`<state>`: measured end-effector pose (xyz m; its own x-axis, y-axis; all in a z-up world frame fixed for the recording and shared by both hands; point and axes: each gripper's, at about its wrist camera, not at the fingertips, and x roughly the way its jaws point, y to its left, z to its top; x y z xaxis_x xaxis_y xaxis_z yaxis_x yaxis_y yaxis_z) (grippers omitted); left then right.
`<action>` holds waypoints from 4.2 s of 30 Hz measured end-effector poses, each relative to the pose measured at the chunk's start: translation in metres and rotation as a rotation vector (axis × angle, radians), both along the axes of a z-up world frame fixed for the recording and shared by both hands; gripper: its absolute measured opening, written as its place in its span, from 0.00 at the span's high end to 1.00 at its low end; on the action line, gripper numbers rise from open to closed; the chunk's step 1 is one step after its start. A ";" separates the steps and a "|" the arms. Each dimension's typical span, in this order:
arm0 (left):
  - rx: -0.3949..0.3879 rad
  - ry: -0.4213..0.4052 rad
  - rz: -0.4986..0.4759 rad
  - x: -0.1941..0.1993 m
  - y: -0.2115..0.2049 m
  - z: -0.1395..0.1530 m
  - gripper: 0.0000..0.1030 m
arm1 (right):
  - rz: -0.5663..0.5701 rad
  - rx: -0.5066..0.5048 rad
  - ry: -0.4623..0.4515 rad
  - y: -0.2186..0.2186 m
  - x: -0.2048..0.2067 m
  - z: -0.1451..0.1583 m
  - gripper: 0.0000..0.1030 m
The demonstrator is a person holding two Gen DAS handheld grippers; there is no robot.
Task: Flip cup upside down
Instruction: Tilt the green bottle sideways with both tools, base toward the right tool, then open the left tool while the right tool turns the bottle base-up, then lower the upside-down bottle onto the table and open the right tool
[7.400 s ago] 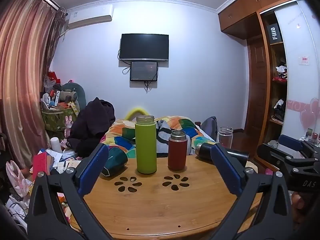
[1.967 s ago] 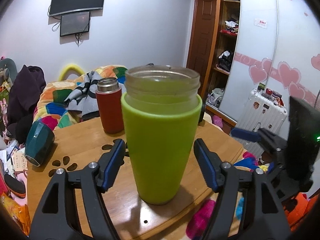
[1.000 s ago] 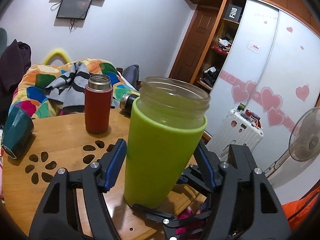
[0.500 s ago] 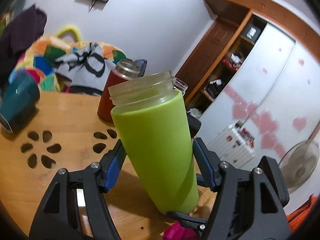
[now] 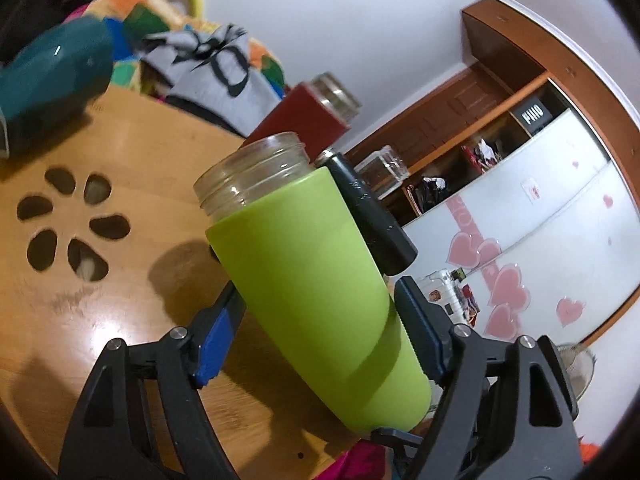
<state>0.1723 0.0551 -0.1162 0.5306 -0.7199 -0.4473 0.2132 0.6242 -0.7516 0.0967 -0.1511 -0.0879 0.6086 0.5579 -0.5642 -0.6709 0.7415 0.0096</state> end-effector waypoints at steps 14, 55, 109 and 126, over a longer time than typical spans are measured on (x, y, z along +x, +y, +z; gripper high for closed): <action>0.116 0.043 0.043 -0.007 0.002 -0.002 0.17 | 0.017 0.034 0.012 -0.002 0.004 -0.002 0.40; 0.558 -0.445 -0.011 -0.058 -0.071 0.078 0.89 | -0.062 0.162 -0.137 -0.028 -0.024 0.062 0.39; 0.496 -0.491 0.196 -0.089 -0.026 0.121 0.85 | -0.117 0.161 -0.122 -0.024 0.010 0.123 0.36; 0.573 -0.606 0.405 -0.160 -0.043 0.144 0.02 | -0.283 0.203 -0.190 -0.064 -0.044 0.131 0.11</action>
<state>0.0120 0.0126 0.0279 0.9528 -0.1832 -0.2422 0.1535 0.9787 -0.1363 0.0527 -0.2147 0.0433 0.8374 0.4418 -0.3218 -0.4442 0.8931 0.0703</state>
